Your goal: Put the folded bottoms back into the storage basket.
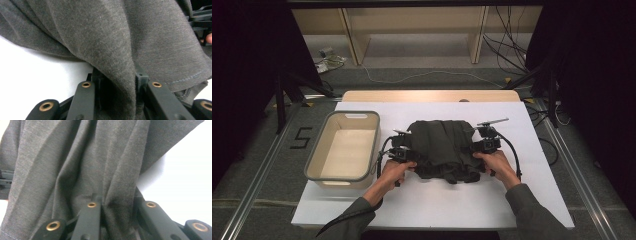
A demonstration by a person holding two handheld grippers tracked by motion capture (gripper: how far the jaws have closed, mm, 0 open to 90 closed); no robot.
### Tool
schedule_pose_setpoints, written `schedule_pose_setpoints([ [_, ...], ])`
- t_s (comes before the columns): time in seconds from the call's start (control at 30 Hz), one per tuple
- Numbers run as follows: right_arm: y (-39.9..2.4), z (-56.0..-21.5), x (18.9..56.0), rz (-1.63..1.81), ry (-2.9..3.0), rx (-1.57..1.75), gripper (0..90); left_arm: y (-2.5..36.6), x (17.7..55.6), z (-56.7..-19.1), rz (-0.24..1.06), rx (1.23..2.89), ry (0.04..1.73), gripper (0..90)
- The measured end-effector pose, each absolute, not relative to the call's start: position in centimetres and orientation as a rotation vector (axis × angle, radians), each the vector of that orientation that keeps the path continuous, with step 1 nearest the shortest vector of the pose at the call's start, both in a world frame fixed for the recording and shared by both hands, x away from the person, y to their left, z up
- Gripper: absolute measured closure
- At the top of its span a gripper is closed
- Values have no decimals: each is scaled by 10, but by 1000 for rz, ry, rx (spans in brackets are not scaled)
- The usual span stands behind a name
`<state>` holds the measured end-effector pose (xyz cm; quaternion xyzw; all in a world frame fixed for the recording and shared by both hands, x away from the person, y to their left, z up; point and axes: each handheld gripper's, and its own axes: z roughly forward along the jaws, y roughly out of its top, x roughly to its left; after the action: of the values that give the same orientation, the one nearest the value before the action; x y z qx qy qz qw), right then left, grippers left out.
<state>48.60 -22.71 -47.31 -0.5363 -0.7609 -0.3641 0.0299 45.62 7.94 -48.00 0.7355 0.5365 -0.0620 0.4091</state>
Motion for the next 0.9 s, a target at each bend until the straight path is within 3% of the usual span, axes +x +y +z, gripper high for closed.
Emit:
schedule_pose_setpoints([
  [0.9, -212, -430, 461, -1367, -2346, -1556, 812, 99, 443, -438, -118, 1872, 1233, 714],
])
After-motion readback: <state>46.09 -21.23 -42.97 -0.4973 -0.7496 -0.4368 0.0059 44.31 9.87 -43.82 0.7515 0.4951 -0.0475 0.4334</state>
